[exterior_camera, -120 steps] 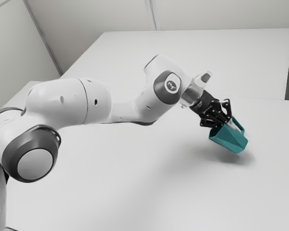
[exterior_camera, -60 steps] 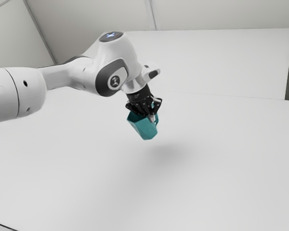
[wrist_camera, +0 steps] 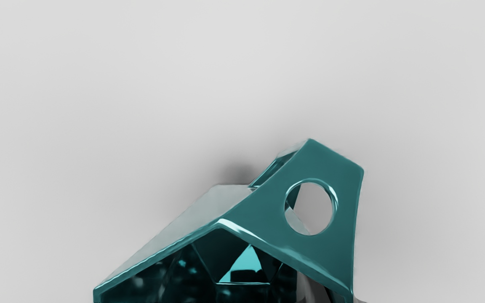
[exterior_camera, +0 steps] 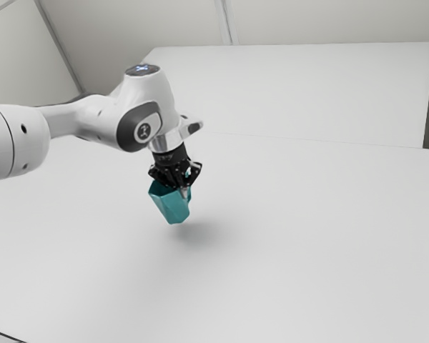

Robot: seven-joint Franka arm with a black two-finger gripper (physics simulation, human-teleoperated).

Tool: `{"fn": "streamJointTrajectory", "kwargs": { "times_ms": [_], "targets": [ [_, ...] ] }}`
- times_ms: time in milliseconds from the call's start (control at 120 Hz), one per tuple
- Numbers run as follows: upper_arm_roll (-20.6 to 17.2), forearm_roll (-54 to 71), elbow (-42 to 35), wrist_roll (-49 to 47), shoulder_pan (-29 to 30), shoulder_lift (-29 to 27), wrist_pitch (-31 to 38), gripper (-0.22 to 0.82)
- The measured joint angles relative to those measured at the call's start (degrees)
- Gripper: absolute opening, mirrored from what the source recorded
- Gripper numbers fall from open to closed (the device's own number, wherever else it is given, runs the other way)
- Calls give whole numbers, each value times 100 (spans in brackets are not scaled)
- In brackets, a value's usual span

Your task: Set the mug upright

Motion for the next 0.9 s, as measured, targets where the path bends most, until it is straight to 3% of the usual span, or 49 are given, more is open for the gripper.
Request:
{"fn": "streamJointTrajectory", "kwargs": {
  "times_ms": [475,692,900],
  "targets": [
    [2,5,-4,-36,50,653,465,-18],
    [2,-8,13,-43,42,547,390,27],
    [-4,-11,13,-41,38,61,230,48]
  ]
}}
